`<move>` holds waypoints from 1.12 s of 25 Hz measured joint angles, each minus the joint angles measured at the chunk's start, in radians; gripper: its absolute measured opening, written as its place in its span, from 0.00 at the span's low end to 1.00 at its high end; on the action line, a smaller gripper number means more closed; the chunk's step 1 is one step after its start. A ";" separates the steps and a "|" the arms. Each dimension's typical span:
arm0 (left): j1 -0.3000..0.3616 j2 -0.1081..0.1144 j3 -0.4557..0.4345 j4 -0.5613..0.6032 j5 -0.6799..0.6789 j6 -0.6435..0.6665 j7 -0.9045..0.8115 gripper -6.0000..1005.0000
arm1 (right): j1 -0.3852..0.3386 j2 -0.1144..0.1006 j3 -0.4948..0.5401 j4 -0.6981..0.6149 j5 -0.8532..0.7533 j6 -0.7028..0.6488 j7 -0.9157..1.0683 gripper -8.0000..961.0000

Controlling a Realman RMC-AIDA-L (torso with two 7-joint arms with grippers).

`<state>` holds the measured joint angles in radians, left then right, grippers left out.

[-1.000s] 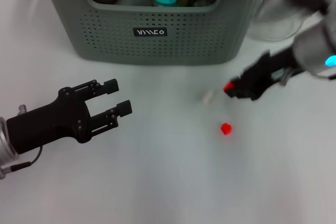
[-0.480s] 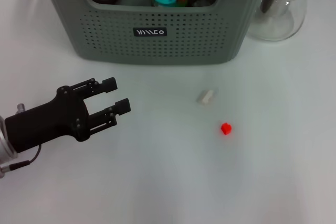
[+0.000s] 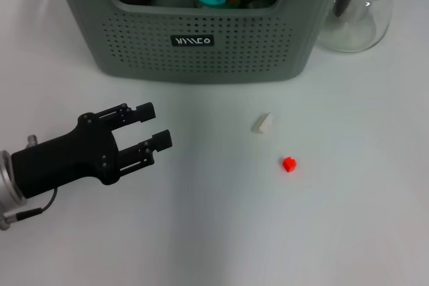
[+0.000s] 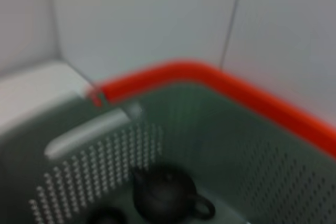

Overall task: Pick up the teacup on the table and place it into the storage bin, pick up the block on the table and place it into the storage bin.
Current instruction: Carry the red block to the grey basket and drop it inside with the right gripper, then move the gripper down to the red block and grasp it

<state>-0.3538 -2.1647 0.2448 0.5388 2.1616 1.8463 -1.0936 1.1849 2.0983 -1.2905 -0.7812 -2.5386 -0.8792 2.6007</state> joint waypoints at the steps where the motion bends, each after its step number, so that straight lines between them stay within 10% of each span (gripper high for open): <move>1: 0.000 0.000 0.001 0.000 0.001 0.001 0.000 0.61 | 0.041 -0.001 0.002 0.082 -0.009 0.045 0.001 0.22; 15: 0.001 -0.001 0.004 -0.002 0.002 0.005 0.000 0.60 | 0.053 0.002 -0.009 0.172 -0.002 0.086 0.005 0.27; 28: 0.009 0.000 -0.004 0.004 -0.004 0.022 -0.001 0.60 | -0.566 -0.010 0.046 -0.979 0.246 -0.610 -0.076 0.68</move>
<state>-0.3450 -2.1645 0.2411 0.5430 2.1577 1.8683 -1.0941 0.6190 2.0879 -1.2441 -1.7599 -2.2926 -1.4887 2.5248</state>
